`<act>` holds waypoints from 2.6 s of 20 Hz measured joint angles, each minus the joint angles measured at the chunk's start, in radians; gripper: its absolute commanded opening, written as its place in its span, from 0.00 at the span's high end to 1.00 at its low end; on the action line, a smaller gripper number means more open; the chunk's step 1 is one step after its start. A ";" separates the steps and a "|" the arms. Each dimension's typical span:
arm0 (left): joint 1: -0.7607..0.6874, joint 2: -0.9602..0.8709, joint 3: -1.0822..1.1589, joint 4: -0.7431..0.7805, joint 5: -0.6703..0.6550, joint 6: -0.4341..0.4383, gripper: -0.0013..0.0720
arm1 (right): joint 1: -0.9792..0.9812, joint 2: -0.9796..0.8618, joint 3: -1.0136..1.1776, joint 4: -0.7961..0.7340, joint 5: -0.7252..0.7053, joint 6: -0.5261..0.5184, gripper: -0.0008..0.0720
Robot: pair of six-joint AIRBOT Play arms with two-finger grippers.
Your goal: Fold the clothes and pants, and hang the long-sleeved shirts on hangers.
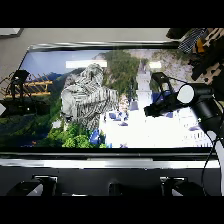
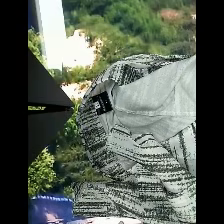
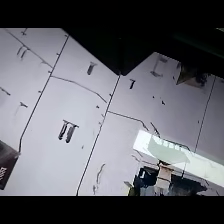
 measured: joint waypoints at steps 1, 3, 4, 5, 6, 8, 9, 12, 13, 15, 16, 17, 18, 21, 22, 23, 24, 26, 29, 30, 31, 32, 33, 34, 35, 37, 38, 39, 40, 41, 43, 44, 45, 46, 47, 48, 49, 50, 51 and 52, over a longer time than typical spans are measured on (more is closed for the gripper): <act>0.000 0.000 0.000 0.000 0.000 0.000 0.95 | 0.000 0.000 0.000 0.000 0.000 0.000 0.95; 0.000 0.000 0.000 0.000 0.000 0.000 0.95 | 0.000 0.000 0.000 0.000 0.000 0.000 0.95; 0.000 0.000 0.000 0.000 0.000 0.000 0.95 | 0.000 0.000 0.000 0.000 0.000 0.004 0.95; 0.000 0.000 0.000 0.000 0.000 0.000 0.95 | 0.000 0.000 0.000 0.000 0.000 0.003 0.95; 0.000 0.000 0.000 0.000 0.000 0.000 0.93 | 0.000 0.000 0.000 0.000 0.000 0.003 0.95; 0.000 0.000 0.000 0.000 0.000 0.000 0.20 | 0.000 0.000 0.000 0.000 0.000 0.003 0.95; 0.000 -0.002 0.000 0.000 0.003 0.000 0.00 | 0.000 0.000 0.000 0.000 0.000 0.003 0.95; 0.006 -0.018 -0.001 0.002 0.011 -0.024 0.00 | 0.000 0.000 0.000 0.000 0.000 0.003 0.95; 0.021 -0.034 -0.006 0.000 0.015 -0.050 0.00 | 0.000 0.000 0.000 0.000 0.000 0.003 0.95; 0.077 -0.085 -0.030 -0.045 0.025 -0.078 0.00 | 0.000 0.000 0.000 0.000 0.000 0.003 0.95; 0.119 -0.122 -0.048 -0.106 0.036 -0.074 0.00 | 0.000 0.000 0.000 0.000 0.000 0.003 0.95; 0.161 -0.166 -0.065 -0.175 0.044 -0.054 0.00 | 0.000 0.000 0.000 0.000 0.000 0.003 0.95; 0.202 -0.217 -0.079 -0.252 0.048 -0.027 0.00 | 0.000 0.000 0.000 0.000 -0.006 0.003 0.95; 0.268 -0.359 -0.098 -0.450 0.058 0.055 0.00 | 0.000 0.000 0.000 0.000 -0.028 0.002 0.95; 0.274 -0.401 -0.102 -0.494 0.067 0.074 0.00 | 0.000 0.000 0.000 0.001 -0.034 0.000 0.95; 0.274 -0.437 -0.104 -0.526 0.073 0.087 0.30 | 0.000 0.000 0.000 0.002 -0.037 0.000 0.95; 0.269 -0.467 -0.106 -0.551 0.080 0.097 0.96 | 0.000 0.000 0.000 0.007 -0.039 0.000 0.94; 0.262 -0.512 -0.109 -0.583 0.087 0.115 0.96 | 0.000 -0.002 0.000 0.035 -0.065 0.051 0.62; 0.257 -0.537 -0.110 -0.609 0.099 0.125 0.96 | 0.000 -0.035 -0.003 0.129 -0.143 0.184 0.11; 0.257 -0.541 -0.110 -0.616 0.101 0.129 0.96 | 0.000 -0.056 -0.003 0.167 -0.168 0.214 0.02; 0.257 -0.544 -0.110 -0.620 0.104 0.131 0.96 | 0.000 -0.085 -0.004 0.206 -0.200 0.246 0.02; 0.257 -0.546 -0.110 -0.621 0.104 0.132 0.96 | 0.000 -0.124 -0.005 0.254 -0.244 0.277 0.02; 0.257 -0.548 -0.110 -0.623 0.106 0.132 0.96 | 0.000 -0.165 -0.005 0.301 -0.293 0.296 0.02; 0.257 -0.549 -0.110 -0.625 0.107 0.135 0.96 | 0.000 -0.213 -0.005 0.358 -0.350 0.306 0.02; 0.257 -0.550 -0.110 -0.626 0.108 0.135 0.96 | 0.002 -0.260 -0.003 0.417 -0.403 0.307 0.02; 0.257 -0.551 -0.110 -0.628 0.108 0.135 0.96 | 0.011 -0.364 0.006 0.550 -0.493 0.272 0.03; 0.257 -0.551 -0.110 -0.628 0.108 0.135 0.96 | 0.019 -0.410 0.013 0.602 -0.518 0.253 0.03; 0.257 -0.551 -0.110 -0.628 0.108 0.135 0.96 | 0.028 -0.454 0.019 0.650 -0.541 0.238 0.04; 0.257 -0.552 -0.110 -0.628 0.108 0.135 0.96 | 0.038 -0.488 0.023 0.689 -0.561 0.226 0.07; 0.257 -0.552 -0.110 -0.629 0.107 0.136 0.96 | 0.047 -0.515 0.026 0.720 -0.581 0.216 0.08; 0.257 -0.552 -0.110 -0.629 0.107 0.135 0.96 | 0.067 -0.555 0.030 0.769 -0.624 0.200 0.09; 0.257 -0.552 -0.110 -0.629 0.107 0.136 0.96 | 0.074 -0.568 0.031 0.786 -0.643 0.197 0.10; 0.257 -0.552 -0.110 -0.629 0.107 0.136 0.96 | 0.080 -0.579 0.032 0.803 -0.661 0.193 0.19; 0.257 -0.552 -0.110 -0.629 0.106 0.136 0.96 | 0.084 -0.586 0.033 0.822 -0.679 0.190 0.20; 0.257 -0.552 -0.110 -0.629 0.106 0.137 0.96 | 0.086 -0.595 0.033 0.840 -0.694 0.190 0.27; 0.257 -0.552 -0.110 -0.629 0.106 0.138 0.96 | 0.088 -0.603 0.033 0.859 -0.703 0.188 0.28; 0.257 -0.552 -0.110 -0.629 0.105 0.138 0.96 | 0.089 -0.613 0.033 0.879 -0.709 0.186 0.39; 0.257 -0.552 -0.110 -0.629 0.105 0.138 0.96 | 0.091 -0.622 0.034 0.895 -0.708 0.185 0.52; 0.257 -0.552 -0.110 -0.629 0.105 0.138 0.96 | 0.092 -0.632 0.034 0.908 -0.705 0.179 0.56; 0.257 -0.552 -0.110 -0.629 0.105 0.138 0.96 | 0.092 -0.639 0.034 0.919 -0.700 0.174 0.69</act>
